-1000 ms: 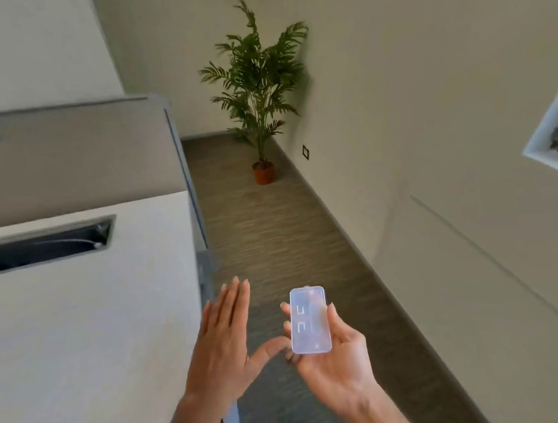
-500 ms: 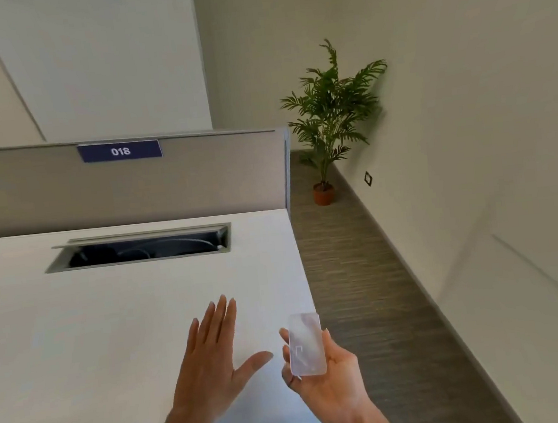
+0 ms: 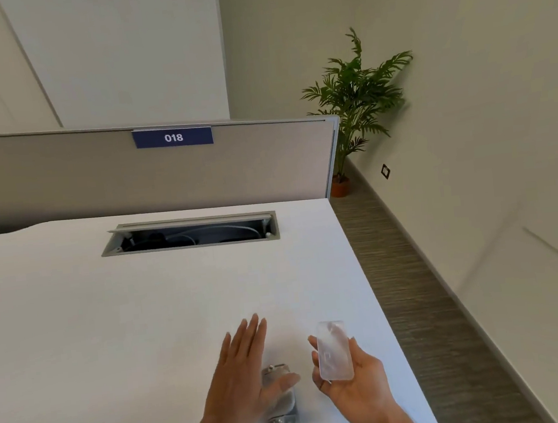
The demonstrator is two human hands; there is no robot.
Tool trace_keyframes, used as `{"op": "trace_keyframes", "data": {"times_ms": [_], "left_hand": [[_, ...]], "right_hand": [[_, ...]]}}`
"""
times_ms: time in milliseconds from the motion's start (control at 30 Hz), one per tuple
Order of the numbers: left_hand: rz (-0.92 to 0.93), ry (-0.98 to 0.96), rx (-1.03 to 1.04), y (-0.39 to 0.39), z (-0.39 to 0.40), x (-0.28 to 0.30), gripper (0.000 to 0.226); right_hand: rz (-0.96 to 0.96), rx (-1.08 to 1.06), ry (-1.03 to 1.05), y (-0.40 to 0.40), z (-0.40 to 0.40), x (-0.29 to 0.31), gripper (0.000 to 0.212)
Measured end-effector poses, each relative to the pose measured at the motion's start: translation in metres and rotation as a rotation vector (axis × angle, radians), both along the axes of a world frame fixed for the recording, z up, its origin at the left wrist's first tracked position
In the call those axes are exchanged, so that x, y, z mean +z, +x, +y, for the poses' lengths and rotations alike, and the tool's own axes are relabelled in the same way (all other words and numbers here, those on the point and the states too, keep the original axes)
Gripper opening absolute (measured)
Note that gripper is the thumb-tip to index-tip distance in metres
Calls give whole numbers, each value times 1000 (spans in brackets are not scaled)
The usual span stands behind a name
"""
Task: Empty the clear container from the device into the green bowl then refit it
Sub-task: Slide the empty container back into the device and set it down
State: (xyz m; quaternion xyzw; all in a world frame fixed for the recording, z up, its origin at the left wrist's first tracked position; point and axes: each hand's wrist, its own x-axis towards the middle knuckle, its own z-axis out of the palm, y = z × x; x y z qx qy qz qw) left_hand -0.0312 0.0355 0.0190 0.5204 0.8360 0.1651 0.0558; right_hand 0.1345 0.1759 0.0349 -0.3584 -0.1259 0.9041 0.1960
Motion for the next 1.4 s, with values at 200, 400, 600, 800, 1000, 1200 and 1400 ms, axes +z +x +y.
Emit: {"op": "trace_keyframes", "data": {"times_ms": [200,400,600,800,1000,1200,1400], "left_hand": [[-55,18,-65,7,-9,-15,118],[-66,65,-196,10,-17,-21,120],[24,99,-263,9,-20,-13,93],[-195,164,-157,8,-21,-10,106],[-158,261,-134,3,-8,7,102],[-100,358,-191,6,15,39,99],[-90,377,-229,16,27,50,100]], "right_hand": [[-32,0,-23,4,-5,-6,51],[-29,37,-50,2,-1,-7,52],[-67,56,-59,-5,2,-10,58],[-85,78,-49,-7,2,-10,58],[-96,97,-11,-8,2,-14,59],[-75,170,29,-15,0,-3,75],[-99,178,33,-20,-6,13,76]]}}
